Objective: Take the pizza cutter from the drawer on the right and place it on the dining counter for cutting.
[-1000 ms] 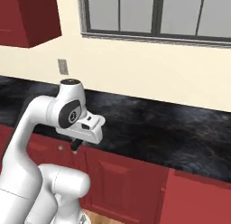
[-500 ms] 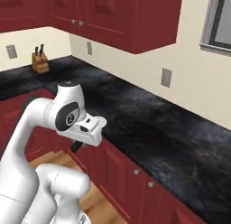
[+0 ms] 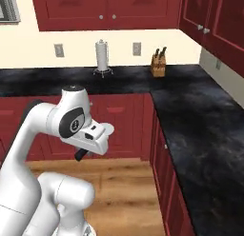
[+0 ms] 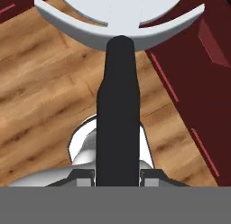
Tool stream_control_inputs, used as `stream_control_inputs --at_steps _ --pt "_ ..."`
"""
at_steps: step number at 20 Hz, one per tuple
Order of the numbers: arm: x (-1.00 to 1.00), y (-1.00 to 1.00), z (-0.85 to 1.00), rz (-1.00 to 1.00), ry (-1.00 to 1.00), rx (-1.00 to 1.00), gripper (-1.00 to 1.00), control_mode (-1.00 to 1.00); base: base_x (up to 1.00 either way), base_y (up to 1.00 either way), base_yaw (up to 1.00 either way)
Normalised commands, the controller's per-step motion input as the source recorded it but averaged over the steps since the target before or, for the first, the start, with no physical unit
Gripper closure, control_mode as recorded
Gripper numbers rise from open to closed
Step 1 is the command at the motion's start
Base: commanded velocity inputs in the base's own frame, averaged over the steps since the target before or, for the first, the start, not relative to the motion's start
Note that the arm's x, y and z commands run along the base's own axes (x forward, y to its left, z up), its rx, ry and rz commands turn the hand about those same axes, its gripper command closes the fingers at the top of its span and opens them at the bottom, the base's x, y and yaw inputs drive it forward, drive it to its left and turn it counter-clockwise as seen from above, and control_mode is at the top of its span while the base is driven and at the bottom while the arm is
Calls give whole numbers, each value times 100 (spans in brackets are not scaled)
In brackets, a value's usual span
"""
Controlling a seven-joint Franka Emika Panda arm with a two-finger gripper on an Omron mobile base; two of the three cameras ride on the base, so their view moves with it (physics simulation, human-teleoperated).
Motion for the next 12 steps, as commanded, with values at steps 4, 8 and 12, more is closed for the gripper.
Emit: stream_control_inputs --at_steps 4,8,12 --pt "0 0 0 0 0 0 100 100 -3 16 100" --pt "0 0 0 0 0 0 100 100 -2 31 97" --pt "0 0 0 0 0 0 100 100 11 37 88"
